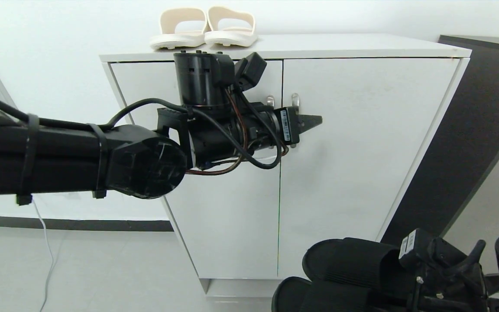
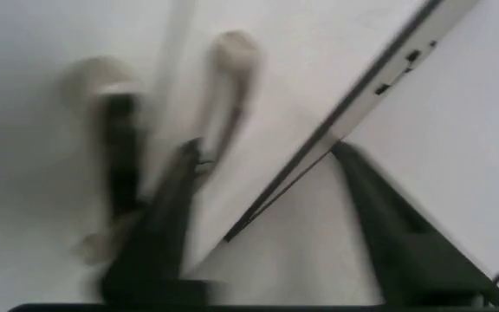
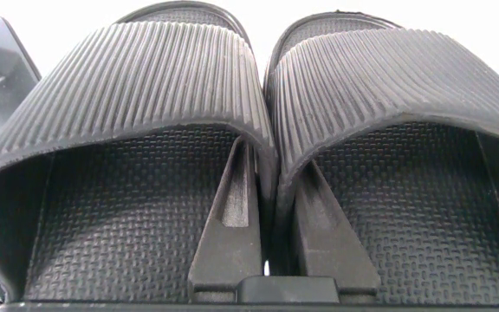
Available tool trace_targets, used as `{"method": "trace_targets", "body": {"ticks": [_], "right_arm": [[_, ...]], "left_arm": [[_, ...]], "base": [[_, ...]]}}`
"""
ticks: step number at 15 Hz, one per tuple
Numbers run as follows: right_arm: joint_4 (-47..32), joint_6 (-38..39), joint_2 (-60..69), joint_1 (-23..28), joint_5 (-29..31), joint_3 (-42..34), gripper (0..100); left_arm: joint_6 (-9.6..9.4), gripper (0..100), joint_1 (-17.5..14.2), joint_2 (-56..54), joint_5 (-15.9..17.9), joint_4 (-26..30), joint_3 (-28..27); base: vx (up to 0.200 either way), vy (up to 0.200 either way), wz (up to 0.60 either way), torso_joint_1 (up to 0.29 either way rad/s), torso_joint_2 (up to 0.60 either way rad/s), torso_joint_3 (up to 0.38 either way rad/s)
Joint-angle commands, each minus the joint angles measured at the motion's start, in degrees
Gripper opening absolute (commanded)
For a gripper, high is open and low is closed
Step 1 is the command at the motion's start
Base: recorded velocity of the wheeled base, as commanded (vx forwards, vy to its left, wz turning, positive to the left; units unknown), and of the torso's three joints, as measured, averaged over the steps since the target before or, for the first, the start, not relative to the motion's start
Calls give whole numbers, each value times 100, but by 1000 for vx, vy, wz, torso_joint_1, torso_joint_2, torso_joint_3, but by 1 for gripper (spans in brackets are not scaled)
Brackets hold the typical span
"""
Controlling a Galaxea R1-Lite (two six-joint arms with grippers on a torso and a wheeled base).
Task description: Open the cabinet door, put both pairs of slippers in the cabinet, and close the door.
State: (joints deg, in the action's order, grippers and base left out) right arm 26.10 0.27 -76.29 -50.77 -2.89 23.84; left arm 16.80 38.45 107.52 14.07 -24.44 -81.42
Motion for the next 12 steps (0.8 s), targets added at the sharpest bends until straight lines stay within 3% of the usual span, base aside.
{"method": "trace_targets", "body": {"ticks": [1, 4, 8, 12], "right_arm": [[0, -36, 0, -3, -10, -29, 0], [9, -62, 53, -91, -98, -161, 0], [0, -71, 387, -222, -810, -407, 0], [-17, -150, 413, -222, -889, -425, 0]], "left_arm": [[16, 0, 13, -135, 35, -8, 126], [69, 0, 22, -530, 87, -26, 610], [96, 0, 216, -1163, 219, -52, 1260], [87, 0, 418, -1893, 210, -52, 1955]], "base": [[0, 0, 0, 0, 0, 0], [0, 0, 0, 0, 0, 0], [0, 0, 0, 0, 0, 0], [0, 0, 0, 0, 0, 0]]}}
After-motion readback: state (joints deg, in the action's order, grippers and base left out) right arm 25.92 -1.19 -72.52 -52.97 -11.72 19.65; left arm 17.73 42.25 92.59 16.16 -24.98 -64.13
